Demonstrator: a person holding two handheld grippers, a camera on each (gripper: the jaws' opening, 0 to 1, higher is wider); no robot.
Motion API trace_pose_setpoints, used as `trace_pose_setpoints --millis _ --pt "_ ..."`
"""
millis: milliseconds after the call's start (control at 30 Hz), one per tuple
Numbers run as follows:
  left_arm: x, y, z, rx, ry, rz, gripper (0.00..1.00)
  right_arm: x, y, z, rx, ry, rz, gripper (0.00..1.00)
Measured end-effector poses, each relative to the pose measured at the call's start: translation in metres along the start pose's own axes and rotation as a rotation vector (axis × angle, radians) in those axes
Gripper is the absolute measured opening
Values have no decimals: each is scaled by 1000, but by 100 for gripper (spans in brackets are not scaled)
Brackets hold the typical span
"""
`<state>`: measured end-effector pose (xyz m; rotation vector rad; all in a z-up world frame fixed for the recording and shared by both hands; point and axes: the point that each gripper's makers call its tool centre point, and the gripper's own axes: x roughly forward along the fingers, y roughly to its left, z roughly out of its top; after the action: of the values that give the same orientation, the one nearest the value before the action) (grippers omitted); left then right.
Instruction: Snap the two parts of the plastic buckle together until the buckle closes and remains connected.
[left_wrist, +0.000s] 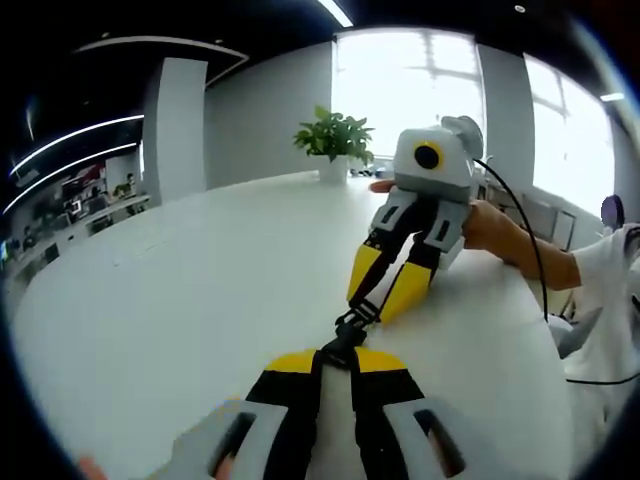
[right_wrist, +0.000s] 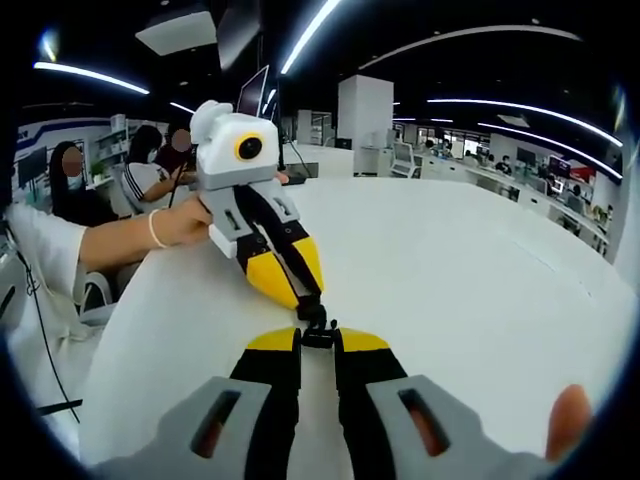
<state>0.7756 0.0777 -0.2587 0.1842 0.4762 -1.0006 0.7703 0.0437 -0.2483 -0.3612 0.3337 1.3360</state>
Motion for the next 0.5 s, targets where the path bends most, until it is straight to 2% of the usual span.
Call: trace_pose_setpoints --millis 233,500 --pt "0 -1 0 -3 -1 -4 11 -1 0 1 9 -9 0 13" --pt "0 -3 -1 -4 -2 -5 11 1 3 -3 6 10 11 13"
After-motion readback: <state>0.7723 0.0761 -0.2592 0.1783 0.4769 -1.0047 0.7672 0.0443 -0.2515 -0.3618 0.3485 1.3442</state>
